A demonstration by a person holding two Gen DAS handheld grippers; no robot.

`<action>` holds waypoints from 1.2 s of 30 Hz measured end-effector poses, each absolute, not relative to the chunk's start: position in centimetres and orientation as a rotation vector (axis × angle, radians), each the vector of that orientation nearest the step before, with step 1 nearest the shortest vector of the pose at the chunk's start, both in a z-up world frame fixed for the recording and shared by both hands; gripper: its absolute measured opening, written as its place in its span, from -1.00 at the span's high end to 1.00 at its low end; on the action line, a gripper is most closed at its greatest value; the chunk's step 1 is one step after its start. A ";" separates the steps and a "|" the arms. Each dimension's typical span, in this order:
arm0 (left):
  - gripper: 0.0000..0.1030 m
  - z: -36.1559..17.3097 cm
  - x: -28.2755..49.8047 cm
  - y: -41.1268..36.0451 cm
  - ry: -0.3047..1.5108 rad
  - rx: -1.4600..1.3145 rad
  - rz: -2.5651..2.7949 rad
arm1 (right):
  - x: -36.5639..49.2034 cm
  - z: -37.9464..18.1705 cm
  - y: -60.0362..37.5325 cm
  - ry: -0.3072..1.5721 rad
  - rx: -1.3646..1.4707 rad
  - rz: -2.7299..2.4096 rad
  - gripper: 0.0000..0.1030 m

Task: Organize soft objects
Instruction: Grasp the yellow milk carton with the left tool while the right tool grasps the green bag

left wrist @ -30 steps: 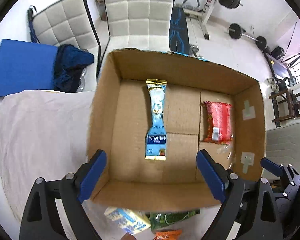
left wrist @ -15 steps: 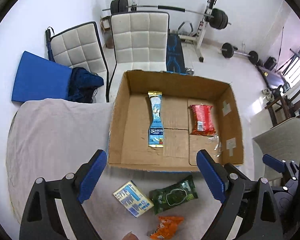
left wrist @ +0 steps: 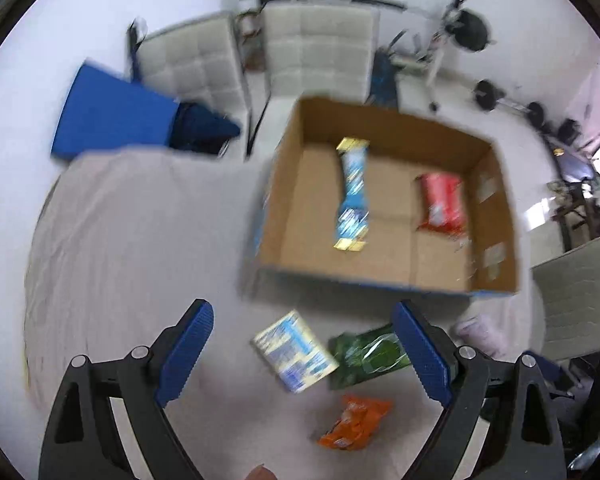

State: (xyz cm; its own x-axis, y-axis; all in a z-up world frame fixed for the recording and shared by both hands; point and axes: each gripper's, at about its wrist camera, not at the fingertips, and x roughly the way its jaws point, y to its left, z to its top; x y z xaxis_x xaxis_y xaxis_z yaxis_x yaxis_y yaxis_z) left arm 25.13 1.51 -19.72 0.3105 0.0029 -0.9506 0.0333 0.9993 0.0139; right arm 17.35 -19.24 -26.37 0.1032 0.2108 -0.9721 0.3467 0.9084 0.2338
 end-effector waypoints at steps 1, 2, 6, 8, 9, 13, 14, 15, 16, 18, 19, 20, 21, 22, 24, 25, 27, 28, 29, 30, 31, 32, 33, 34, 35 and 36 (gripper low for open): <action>-0.79 -21.1 24.9 2.1 1.284 0.025 0.006 | 17.0 -28.2 -19.3 1.511 0.529 -0.111 -1.00; -0.79 -22.5 24.6 2.7 1.310 0.017 0.031 | 16.6 -30.2 -19.2 1.540 0.603 -0.123 -1.00; -0.79 -26.6 23.3 4.7 1.392 -0.001 0.107 | 15.9 -36.5 -18.7 1.596 0.861 -0.176 -1.00; -0.79 -28.0 22.8 5.5 1.425 -0.008 0.134 | 15.9 -39.1 -18.2 1.605 0.959 -0.209 -1.00; -0.79 -28.8 22.5 6.1 1.442 -0.013 0.150 | 16.0 -40.0 -17.9 1.609 0.985 -0.226 -0.99; -0.79 -30.3 21.9 7.8 1.480 -0.015 0.199 | 16.4 -42.6 -16.4 1.591 1.060 -0.285 -0.71; -0.79 -30.4 21.9 8.0 1.485 -0.014 0.207 | 16.6 -42.6 -16.1 1.577 1.043 -0.301 -0.66; -0.79 -30.7 21.8 8.3 1.492 -0.015 0.216 | 16.8 -42.4 -15.8 1.575 1.011 -0.315 -0.65; -0.79 -31.0 21.8 8.5 1.496 -0.017 0.222 | 17.2 -42.3 -15.2 1.580 0.961 -0.328 -0.58; -0.79 -31.4 21.9 8.7 1.507 -0.020 0.225 | 17.5 -42.2 -14.6 1.599 0.908 -0.336 -0.34; -0.79 -31.6 22.1 8.7 1.512 -0.020 0.224 | 17.6 -42.1 -14.4 1.615 0.878 -0.332 -0.14; -0.79 -31.7 22.2 8.6 1.518 -0.021 0.223 | 17.7 -42.0 -14.1 1.639 0.833 -0.315 0.02; -0.79 -32.0 22.5 8.5 1.526 -0.024 0.217 | 17.7 -42.0 -13.9 1.656 0.806 -0.297 0.03; -0.79 -32.2 22.7 8.3 1.533 -0.028 0.208 | 17.8 -42.0 -13.7 1.682 0.768 -0.280 0.05; -0.79 -32.8 23.4 8.0 1.553 -0.033 0.186 | 17.2 -42.0 -13.7 1.730 0.691 -0.244 0.07; -0.79 -33.0 23.7 7.7 1.563 -0.034 0.174 | 17.0 -42.0 -13.7 1.748 0.648 -0.223 0.07; -0.79 -33.8 24.4 6.8 1.585 -0.029 0.150 | 16.6 -41.8 -13.8 1.769 0.542 -0.199 0.07; -0.79 -34.4 24.8 6.3 1.598 -0.025 0.135 | 16.2 -41.6 -13.8 1.780 0.447 -0.172 0.07; -0.79 -34.9 25.1 5.9 1.611 -0.023 0.125 | 15.9 -41.4 -13.9 1.783 0.391 -0.169 0.07; -0.79 -35.6 25.4 5.4 1.630 -0.025 0.113 | 15.6 -41.3 -13.9 1.787 0.333 -0.164 0.07; -0.79 -36.2 25.8 5.0 1.646 -0.027 0.104 | 15.3 -41.1 -14.0 1.788 0.266 -0.147 0.07; -0.79 -37.2 26.3 4.6 1.668 -0.039 0.085 | 15.1 -41.0 -14.0 1.785 0.243 -0.128 0.06; -0.79 -37.8 26.7 4.3 1.685 -0.042 0.084 | 14.8 -41.0 -14.2 1.786 0.235 -0.118 0.05; -0.79 -38.6 27.1 4.1 1.707 -0.051 0.085 | 14.3 -41.1 -14.5 1.794 0.242 -0.114 0.04; -0.79 -39.6 27.6 4.1 1.734 -0.095 0.072 | 13.6 -41.2 -14.9 1.795 0.267 -0.102 0.03; -0.82 -40.0 28.0 4.1 1.743 -0.131 0.066 | 13.4 -41.1 -15.1 1.788 0.300 -0.090 0.00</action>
